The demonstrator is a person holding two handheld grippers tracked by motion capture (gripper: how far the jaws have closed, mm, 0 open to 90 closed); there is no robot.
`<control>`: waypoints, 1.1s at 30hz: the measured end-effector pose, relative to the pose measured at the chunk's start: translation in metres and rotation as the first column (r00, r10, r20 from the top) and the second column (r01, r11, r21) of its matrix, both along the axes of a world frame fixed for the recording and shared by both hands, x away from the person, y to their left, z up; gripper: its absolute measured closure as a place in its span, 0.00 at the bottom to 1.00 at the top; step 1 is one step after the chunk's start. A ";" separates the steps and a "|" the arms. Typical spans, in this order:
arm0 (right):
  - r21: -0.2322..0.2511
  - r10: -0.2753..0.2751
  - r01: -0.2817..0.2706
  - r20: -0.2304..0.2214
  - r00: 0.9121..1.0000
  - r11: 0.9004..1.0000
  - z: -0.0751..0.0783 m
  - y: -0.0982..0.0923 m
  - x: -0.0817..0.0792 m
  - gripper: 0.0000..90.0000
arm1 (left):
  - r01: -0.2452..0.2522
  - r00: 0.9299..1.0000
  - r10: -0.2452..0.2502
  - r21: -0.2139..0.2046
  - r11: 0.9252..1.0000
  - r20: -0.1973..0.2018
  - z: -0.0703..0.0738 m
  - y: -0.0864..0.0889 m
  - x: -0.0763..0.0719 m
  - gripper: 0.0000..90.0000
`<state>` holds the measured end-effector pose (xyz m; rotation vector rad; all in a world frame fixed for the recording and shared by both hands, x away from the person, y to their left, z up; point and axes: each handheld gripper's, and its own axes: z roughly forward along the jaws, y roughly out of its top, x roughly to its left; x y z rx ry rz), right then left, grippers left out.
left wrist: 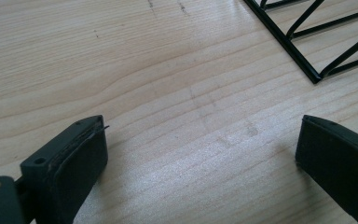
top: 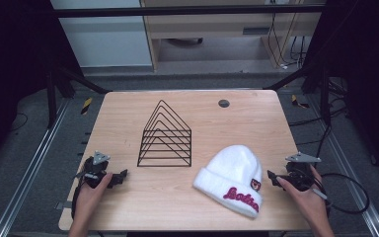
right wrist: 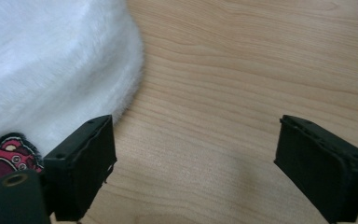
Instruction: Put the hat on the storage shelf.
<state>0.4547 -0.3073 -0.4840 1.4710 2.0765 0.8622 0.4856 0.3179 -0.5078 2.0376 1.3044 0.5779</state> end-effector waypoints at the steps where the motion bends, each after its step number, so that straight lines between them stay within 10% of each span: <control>1: -0.001 0.006 -0.006 -0.007 1.000 1.000 0.003 0.000 0.003 0.14 | 0.000 1.000 0.000 0.000 1.000 0.000 0.000 0.000 0.000 0.02; 14: -0.122 0.148 -0.160 -0.106 0.983 0.980 0.034 0.036 0.047 0.41 | -0.001 1.000 0.001 -0.001 1.000 0.000 0.000 0.000 0.000 0.01; 33: -0.122 0.215 -0.236 -0.164 0.963 0.964 0.041 0.073 0.088 0.54 | 0.000 1.000 0.000 -0.001 1.000 0.001 0.000 0.000 -0.001 0.01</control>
